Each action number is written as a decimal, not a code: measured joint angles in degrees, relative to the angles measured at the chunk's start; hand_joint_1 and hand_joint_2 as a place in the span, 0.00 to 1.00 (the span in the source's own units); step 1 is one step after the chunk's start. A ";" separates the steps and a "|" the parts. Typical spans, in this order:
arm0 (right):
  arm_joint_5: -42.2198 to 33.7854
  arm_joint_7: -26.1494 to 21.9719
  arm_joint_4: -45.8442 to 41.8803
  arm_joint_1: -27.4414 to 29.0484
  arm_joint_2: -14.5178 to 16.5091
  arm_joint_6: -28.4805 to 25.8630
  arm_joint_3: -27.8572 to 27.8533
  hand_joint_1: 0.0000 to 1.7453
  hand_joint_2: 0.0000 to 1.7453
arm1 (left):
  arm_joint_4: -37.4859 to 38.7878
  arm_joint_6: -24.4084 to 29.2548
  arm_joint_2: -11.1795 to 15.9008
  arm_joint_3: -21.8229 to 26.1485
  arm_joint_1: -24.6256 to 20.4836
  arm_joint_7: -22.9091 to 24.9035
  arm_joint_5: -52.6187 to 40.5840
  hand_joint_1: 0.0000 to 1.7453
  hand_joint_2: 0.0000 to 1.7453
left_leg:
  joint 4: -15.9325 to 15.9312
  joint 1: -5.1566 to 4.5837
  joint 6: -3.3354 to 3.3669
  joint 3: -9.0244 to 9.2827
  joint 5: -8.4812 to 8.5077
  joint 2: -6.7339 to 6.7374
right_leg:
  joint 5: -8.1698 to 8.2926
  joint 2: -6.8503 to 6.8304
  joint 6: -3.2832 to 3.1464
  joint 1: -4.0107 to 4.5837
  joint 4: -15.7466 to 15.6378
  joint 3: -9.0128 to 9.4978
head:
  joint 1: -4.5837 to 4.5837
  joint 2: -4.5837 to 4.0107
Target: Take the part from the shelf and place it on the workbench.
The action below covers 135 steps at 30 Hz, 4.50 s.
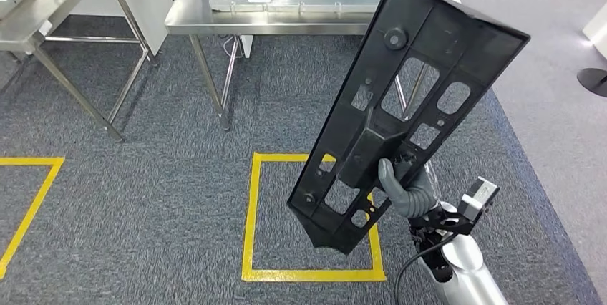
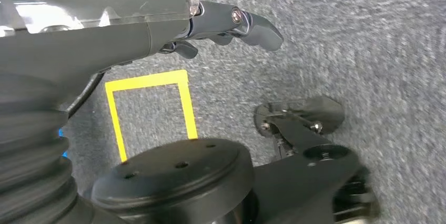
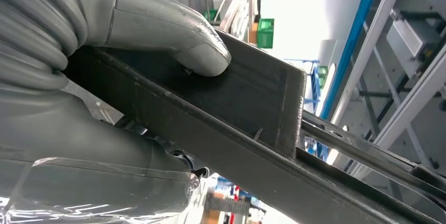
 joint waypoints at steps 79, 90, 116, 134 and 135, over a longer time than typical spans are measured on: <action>0.07 -0.23 1.91 -1.77 0.25 -1.32 2.12 1.00 1.00 | 0.22 -0.58 -0.47 -0.62 0.38 -0.66 0.64 0.00 1.00 | -8.33 -1.20 3.16 2.61 6.12 -1.46 | -10.64 0.26 2.62 -0.46 15.63 -1.95 | 0.04 0.01; 0.20 -0.05 2.40 -2.43 0.05 -1.02 2.23 1.00 1.00 | 0.33 -0.98 -0.50 -0.58 0.20 -0.75 1.36 0.00 1.00 | -0.63 -0.75 0.40 7.60 0.11 -1.79 | 4.86 0.11 0.01 -0.08 1.65 -5.78 | 0.02 0.01; -5.12 14.21 42.08 -57.81 0.50 11.99 5.39 1.00 1.00 | 0.33 -1.26 -0.73 -0.15 -1.53 -4.83 1.94 0.00 1.00 | -5.30 -1.13 1.93 -0.23 5.84 -1.29 | 1.87 0.64 1.79 -0.25 3.26 -3.77 | 0.03 0.01; 59.23 13.67 62.85 -63.85 -1.01 -25.25 39.42 1.00 1.00 | 0.35 -6.48 -1.51 1.91 -2.72 -13.03 6.22 0.00 1.00 | -5.09 -0.24 1.41 -2.28 7.50 -1.61 | 0.06 0.06 1.61 0.41 1.46 -1.10 | 0.03 0.00; 59.49 13.76 64.45 -63.36 -0.91 -25.64 40.32 1.00 1.00 | 0.35 -6.67 -1.57 1.91 -2.77 -12.81 6.11 0.00 1.00 | -5.37 -0.14 1.75 -2.19 7.67 -1.78 | -0.29 -0.05 1.89 0.36 1.74 -1.21 | 0.03 0.00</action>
